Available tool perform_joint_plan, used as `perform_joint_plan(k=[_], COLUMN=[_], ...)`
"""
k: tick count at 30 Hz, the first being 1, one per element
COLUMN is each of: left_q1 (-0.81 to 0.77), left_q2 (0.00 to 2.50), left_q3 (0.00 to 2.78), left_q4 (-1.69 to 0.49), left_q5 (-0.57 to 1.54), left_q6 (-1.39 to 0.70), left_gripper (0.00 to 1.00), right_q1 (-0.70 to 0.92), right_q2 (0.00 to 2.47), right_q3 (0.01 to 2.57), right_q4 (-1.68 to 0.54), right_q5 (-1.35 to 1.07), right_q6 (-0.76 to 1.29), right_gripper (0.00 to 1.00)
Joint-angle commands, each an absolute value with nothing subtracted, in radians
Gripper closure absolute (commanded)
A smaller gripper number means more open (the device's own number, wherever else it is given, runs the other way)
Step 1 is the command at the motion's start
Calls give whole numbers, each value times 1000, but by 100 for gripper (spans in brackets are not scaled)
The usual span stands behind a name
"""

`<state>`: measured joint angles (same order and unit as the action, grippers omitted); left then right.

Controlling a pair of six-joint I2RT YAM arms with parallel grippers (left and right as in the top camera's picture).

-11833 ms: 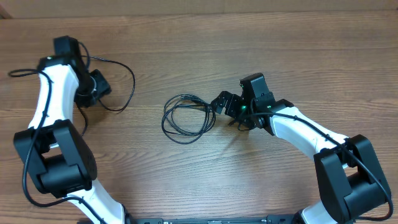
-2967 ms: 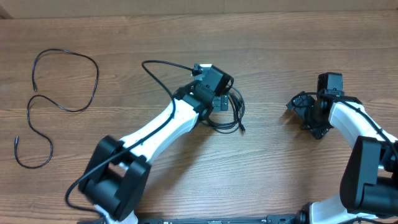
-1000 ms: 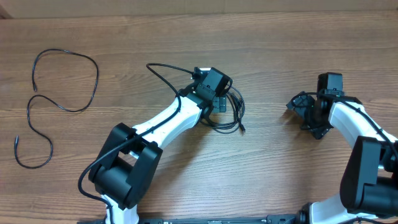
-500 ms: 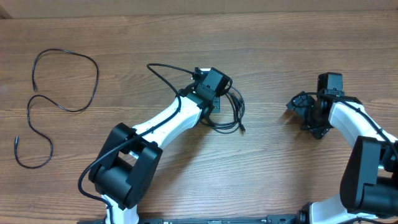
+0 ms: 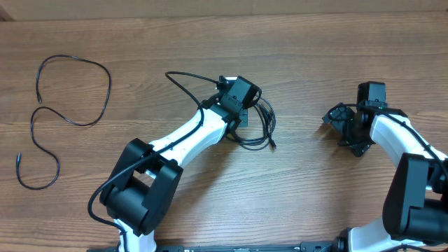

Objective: Untangle cables

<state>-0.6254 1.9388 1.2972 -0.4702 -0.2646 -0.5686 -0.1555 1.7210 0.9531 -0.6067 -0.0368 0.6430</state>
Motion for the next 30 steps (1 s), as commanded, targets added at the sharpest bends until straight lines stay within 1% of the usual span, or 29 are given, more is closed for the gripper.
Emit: perform_joint_plan(k=[1,3,4,7,14,16,21,24,30], left_q1=[-616,-616,-616,-616,-616,-616,-616,-616,-616], left_q2=[1921,1921,1922,1924,1926,1926,1926,1930,1975], left_q3=[1312,1312,1312,1312,1312,1312,1312,1312,1311], left_q4=[-466,-461,-459,-456,-455,-456,-456,-455,-417], left_q5=[-262,-262,-262,-262,-262,-262,-262,-262,-262], left_q6=[-561,-561,-561,-561,-561,-561,-561,-561,-561], left_gripper=[73,66,65,68,70,72,71,68,73], right_q1=[-157,-157,-157,-157,-157,-157,-157,-157,-157], right_q2=[1702,1702,1702,1702,1702,1702,1702,1702,1702], right_q3=[955,955,955,955,955,955,955,955,955], right_q4=[-604,-604,-604,-604,-604,-604,-604,-604,-604], right_q5=[-35,-35,-35,-35,-35,-35,-35,-35,-35], right_q6=[639,639,639,639,639,639,639,639,639], right_gripper=[0,0,0,0,0,0,0,0,0])
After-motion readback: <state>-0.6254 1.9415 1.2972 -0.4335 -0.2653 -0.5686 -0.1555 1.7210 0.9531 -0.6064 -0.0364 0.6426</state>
